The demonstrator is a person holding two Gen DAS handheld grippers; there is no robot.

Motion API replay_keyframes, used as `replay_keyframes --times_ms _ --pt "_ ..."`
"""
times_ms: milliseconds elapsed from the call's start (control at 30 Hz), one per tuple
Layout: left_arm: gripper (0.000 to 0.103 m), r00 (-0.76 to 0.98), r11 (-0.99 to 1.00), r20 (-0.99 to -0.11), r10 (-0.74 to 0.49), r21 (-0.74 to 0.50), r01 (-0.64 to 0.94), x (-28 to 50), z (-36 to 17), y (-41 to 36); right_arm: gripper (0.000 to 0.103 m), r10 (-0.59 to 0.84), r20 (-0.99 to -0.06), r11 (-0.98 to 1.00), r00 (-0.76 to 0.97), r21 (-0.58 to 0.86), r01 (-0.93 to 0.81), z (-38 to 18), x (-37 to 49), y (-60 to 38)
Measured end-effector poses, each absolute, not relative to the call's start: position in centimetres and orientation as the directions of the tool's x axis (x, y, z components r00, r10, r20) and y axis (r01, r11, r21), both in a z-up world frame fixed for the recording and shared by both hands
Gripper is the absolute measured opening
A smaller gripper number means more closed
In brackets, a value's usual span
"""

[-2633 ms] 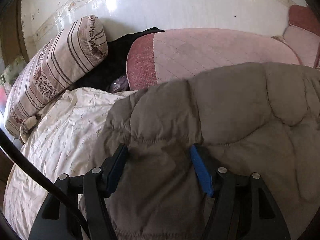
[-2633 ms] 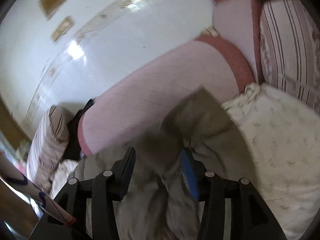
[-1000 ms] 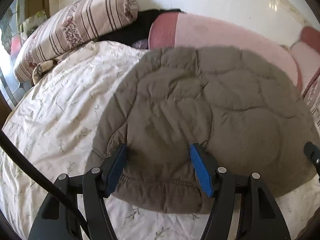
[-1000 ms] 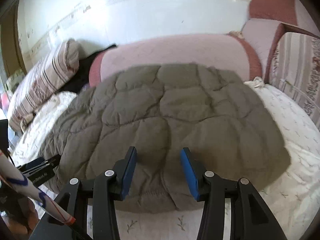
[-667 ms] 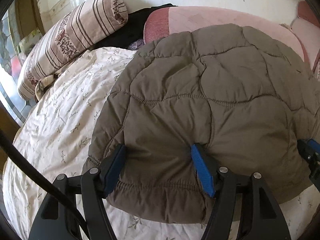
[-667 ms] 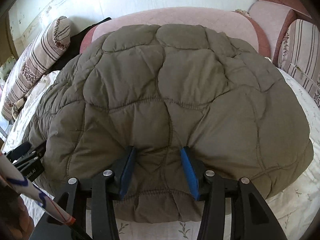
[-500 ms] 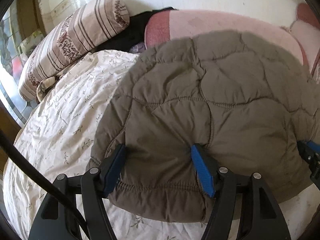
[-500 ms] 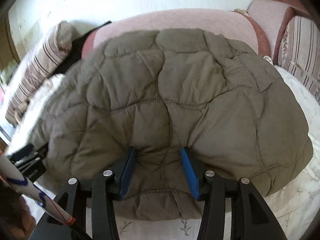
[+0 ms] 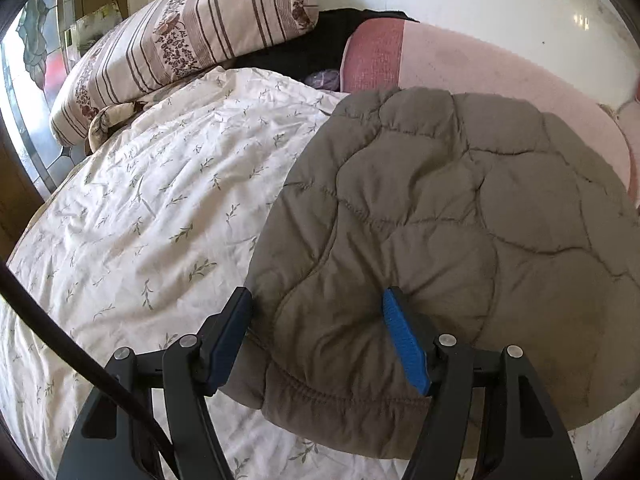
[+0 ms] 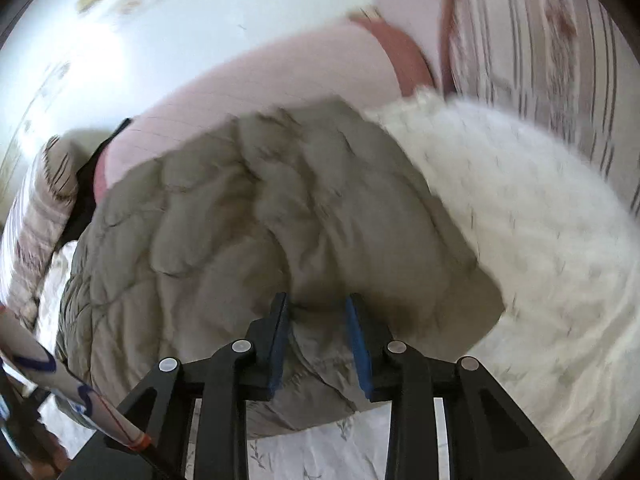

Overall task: Fold large clothes
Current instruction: 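Open both tools and press the folded jacket flat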

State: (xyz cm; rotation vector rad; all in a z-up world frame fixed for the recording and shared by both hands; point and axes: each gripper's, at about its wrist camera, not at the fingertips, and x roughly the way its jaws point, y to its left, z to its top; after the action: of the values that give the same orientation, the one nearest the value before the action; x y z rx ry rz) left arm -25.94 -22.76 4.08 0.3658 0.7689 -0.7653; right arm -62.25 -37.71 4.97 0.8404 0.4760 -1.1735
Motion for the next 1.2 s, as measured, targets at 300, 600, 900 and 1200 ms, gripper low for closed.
replay_keyframes --times_ms 300,600,900,1200 --pt "0.072 0.496 0.683 -0.721 -0.484 0.043 0.729 -26.2 4.2 -22.5 0.032 -0.591 -0.723 0.117 0.359 0.363 0.924 4.6 -62.8 -38.0" --pt "0.072 0.519 0.738 -0.724 -0.454 0.020 0.674 -23.9 4.8 -21.5 0.032 -0.628 -0.708 0.004 0.323 0.413 0.911 5.5 -67.7 -38.9" --pt "0.072 0.505 0.747 -0.736 -0.451 -0.002 0.665 -23.7 4.6 -21.3 0.032 -0.653 -0.687 -0.030 0.319 0.444 0.896 6.0 -69.0 -38.5" --pt "0.072 0.477 0.829 -0.790 -0.386 -0.070 0.555 -20.6 4.1 -19.5 0.052 -0.602 -0.723 -0.230 0.338 0.563 0.794 2.3 -74.0 -39.0"
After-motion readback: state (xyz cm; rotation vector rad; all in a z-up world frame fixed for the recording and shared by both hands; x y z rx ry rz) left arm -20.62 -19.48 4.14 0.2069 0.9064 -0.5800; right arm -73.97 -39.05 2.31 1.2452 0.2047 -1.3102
